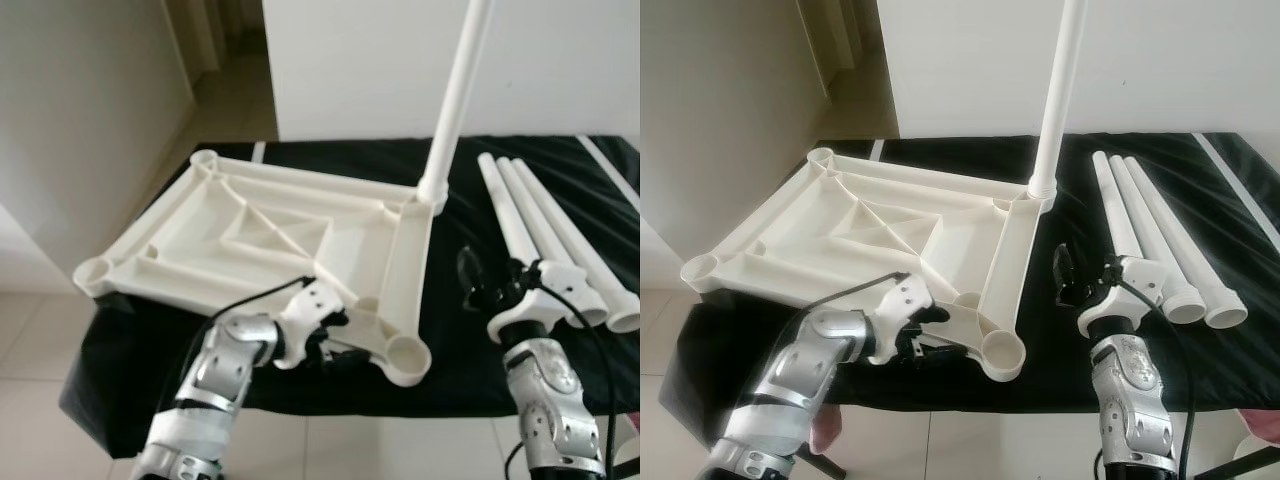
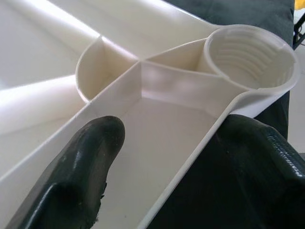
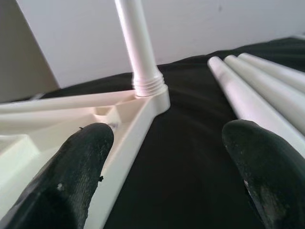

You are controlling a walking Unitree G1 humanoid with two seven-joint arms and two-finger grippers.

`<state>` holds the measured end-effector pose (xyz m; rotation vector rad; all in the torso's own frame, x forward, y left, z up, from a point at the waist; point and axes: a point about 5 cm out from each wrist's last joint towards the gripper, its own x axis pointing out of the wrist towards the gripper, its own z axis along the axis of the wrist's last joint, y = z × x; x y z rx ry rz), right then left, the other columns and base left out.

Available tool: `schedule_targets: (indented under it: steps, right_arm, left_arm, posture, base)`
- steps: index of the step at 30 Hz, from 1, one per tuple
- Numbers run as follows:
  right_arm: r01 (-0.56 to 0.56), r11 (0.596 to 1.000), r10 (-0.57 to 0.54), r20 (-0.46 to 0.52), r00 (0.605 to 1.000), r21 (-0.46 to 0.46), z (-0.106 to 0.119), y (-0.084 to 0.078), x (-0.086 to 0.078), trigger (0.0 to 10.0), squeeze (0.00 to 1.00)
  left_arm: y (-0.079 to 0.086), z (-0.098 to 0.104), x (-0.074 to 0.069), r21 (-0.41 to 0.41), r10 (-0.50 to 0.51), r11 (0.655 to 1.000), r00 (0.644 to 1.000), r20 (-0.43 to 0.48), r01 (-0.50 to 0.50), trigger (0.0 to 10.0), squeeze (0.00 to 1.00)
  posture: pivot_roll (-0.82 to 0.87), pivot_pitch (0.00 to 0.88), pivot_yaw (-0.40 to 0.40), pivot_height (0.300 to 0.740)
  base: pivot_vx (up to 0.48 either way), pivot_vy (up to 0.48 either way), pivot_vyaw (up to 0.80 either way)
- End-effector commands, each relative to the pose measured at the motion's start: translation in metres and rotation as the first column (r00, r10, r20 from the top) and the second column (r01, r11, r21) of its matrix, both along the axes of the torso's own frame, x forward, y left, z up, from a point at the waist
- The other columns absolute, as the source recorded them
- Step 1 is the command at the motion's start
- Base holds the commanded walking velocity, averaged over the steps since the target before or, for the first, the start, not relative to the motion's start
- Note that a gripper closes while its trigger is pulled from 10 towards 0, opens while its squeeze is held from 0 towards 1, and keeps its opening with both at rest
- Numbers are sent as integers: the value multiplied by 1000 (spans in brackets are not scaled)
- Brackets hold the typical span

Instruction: Building children table

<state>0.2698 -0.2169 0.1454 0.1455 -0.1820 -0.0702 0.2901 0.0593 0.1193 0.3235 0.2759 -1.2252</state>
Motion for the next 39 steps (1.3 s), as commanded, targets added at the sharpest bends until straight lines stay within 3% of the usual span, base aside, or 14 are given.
schedule_targets:
  steps: [1, 3, 5, 12, 21, 33, 39]
  right_arm:
    - [38, 999, -38, 6, 999, -31, 1, -2, 2, 10000, 0]
    - [66, 997, -66, 8, 998, -44, 2, -5, 3, 10000, 0]
    - [154, 986, -155, -3, 988, -68, 1, -16, 4, 10000, 0]
    - [280, 955, -286, -57, 957, -93, -6, -35, 5, 10000, 0]
    - [346, 933, -358, -151, 921, -98, -17, -47, 6, 10000, 0]
    - [289, 953, -304, -294, 906, -96, -31, -48, 10, 10000, 0]
    - [273, 958, -288, -309, 906, -94, -36, -49, 13, 10000, 0]
  left_arm:
    - [5, 14, 17, -52, 400, 915, 887, 232, -399, 10000, 0]
    - [0, 18, 14, -76, 367, 930, 899, 238, -359, 10000, 0]
    - [-14, 33, 0, -171, 236, 965, 941, 241, -198, 10000, 0]
    - [-30, 43, -15, -251, 97, 967, 980, 173, -52, 10000, 0]
    - [-42, 58, -18, -303, 85, 952, 982, 168, -31, 10000, 0]
    - [-45, 61, -18, -302, 81, 953, 985, 155, -31, 10000, 0]
    - [-47, 61, -19, -299, 73, 954, 985, 155, -23, 10000, 0]
  posture:
    - [8, 0, 41, 740]
    - [8, 0, 40, 740]
    - [12, 0, 38, 740]
    - [9, 0, 36, 740]
    - [3, 0, 37, 740]
    - [0, 0, 39, 740]
    - [-2, 0, 42, 740]
  base:
    - [0, 0, 0]
    - [0, 0, 0]
    - [0, 0, 0]
    - [0, 0, 0]
    - [0, 0, 0]
    - [0, 0, 0]
    - [0, 0, 0]
